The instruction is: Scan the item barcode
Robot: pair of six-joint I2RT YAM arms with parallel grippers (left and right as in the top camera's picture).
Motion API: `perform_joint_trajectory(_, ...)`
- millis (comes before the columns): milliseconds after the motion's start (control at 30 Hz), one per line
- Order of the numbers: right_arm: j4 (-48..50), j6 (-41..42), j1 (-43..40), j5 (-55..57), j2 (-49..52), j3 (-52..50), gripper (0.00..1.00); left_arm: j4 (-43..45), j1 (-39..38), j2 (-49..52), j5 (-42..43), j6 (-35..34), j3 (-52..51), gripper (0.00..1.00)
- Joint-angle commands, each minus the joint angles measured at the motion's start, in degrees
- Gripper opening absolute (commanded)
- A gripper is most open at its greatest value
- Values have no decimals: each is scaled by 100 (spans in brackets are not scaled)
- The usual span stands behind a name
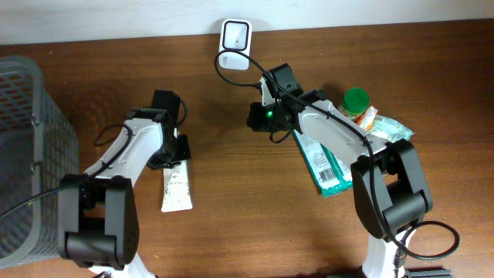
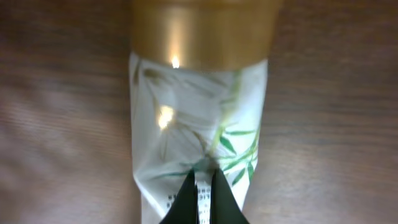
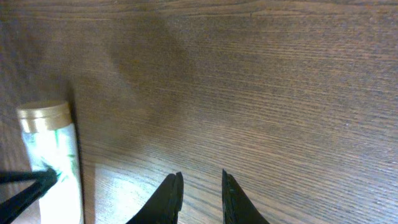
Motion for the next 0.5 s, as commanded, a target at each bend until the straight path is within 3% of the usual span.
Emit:
perform_joint_trajectory(0,4,7,4,55,20,-31,19,-863,81,37,-398,-81,807,0)
perform_joint_trajectory(167,0,7,4,55,20,-31,19,-1434,72,-122,-378,-356,748,0)
perform_joint_trajectory(300,-13,7,4,107,20,-31,19,-922,72,-122,-201,-472,79,0)
perform_joint_trajectory(467,-13,7,4,118,20,-31,19,-651,72,-247,17,-466,186,0)
